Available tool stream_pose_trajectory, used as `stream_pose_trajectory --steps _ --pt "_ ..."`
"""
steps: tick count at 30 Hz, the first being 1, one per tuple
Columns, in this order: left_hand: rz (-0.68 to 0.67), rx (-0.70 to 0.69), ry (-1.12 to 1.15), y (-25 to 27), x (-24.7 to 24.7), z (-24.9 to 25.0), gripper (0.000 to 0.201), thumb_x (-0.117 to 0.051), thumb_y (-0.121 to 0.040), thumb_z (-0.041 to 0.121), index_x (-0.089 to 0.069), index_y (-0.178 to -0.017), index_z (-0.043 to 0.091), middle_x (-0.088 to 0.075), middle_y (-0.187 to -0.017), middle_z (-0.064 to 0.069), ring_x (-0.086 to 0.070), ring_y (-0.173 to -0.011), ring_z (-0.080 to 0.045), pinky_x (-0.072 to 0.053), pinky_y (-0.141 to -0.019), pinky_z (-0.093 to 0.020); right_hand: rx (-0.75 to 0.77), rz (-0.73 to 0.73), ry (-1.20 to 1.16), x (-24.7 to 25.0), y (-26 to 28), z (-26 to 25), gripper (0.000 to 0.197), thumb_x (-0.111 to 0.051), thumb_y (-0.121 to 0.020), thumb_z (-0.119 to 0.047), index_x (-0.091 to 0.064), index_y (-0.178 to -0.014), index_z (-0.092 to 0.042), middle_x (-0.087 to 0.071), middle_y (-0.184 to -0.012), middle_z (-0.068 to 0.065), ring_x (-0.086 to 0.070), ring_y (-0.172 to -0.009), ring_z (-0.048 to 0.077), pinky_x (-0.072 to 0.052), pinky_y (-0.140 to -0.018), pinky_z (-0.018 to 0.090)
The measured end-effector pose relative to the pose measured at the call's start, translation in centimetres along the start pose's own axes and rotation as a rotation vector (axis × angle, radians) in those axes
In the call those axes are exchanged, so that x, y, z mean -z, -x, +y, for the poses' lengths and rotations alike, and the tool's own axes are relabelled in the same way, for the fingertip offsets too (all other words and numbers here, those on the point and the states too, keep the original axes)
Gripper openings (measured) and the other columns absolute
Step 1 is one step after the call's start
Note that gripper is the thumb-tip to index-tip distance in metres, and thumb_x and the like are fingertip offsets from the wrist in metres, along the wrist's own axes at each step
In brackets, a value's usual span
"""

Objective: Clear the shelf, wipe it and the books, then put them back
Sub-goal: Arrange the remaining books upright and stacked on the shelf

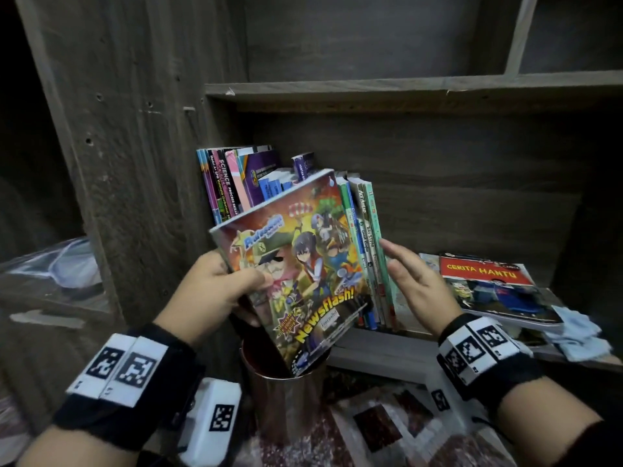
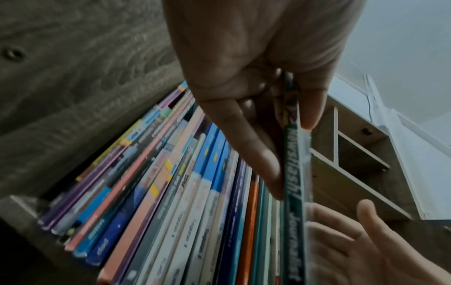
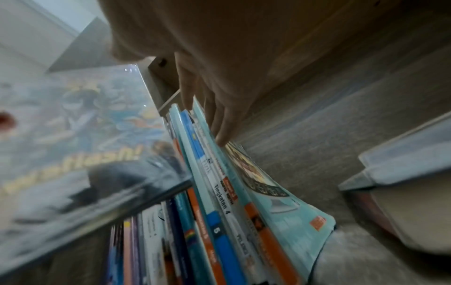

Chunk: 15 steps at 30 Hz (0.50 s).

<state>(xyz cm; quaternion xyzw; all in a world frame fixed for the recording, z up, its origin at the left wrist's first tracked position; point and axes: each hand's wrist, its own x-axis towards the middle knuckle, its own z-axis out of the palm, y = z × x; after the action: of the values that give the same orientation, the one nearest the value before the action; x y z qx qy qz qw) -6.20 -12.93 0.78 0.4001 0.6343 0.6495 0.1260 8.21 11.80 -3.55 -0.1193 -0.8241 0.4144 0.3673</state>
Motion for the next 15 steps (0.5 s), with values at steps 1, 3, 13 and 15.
stream_pose_trajectory --steps 1,3,13,15 --pt "-0.032 0.025 0.000 -0.3 -0.6 -0.3 0.035 -0.072 -0.053 0.019 -0.064 -0.084 0.005 -0.073 -0.071 -0.010 -0.068 -0.056 -0.026 -0.052 -0.041 -0.030 0.003 -0.028 -0.038 0.3 0.2 -0.3 0.057 -0.054 -0.078 -0.067 -0.046 -0.129 -0.044 -0.046 -0.144 -0.008 -0.039 -0.133 0.006 -0.035 -0.110 0.034" --pt "-0.100 0.072 0.010 -0.9 -2.0 -0.6 0.029 -0.070 -0.060 0.016 -0.064 -0.083 0.000 -0.071 -0.071 -0.010 -0.067 -0.059 -0.027 -0.054 -0.043 -0.031 -0.037 -0.060 -0.073 0.8 0.5 0.0 0.064 -0.062 -0.072 -0.072 -0.050 -0.128 -0.043 -0.050 -0.140 -0.009 -0.045 -0.129 0.007 -0.040 -0.105 0.035" --pt "-0.106 0.157 0.176 -4.4 -10.6 -0.7 0.016 -0.053 -0.097 0.014 -0.051 -0.113 0.013 -0.071 -0.082 -0.012 -0.066 -0.063 -0.025 -0.054 -0.051 -0.031 -0.230 0.402 -0.122 8.9 1.2 2.0 0.013 -0.056 -0.093 -0.007 -0.067 -0.093 -0.014 -0.070 -0.067 -0.015 -0.062 -0.059 -0.006 -0.049 -0.059 0.009" --pt "-0.029 0.157 0.180 -4.8 -10.6 -0.7 0.017 -0.052 -0.098 0.014 -0.053 -0.115 0.013 -0.071 -0.091 -0.017 -0.066 -0.066 -0.025 -0.054 -0.055 -0.032 -0.310 0.513 -0.086 11.0 1.0 2.7 0.013 -0.057 -0.093 -0.008 -0.067 -0.101 -0.009 -0.069 -0.075 -0.004 -0.061 -0.055 -0.003 -0.047 -0.054 0.008"
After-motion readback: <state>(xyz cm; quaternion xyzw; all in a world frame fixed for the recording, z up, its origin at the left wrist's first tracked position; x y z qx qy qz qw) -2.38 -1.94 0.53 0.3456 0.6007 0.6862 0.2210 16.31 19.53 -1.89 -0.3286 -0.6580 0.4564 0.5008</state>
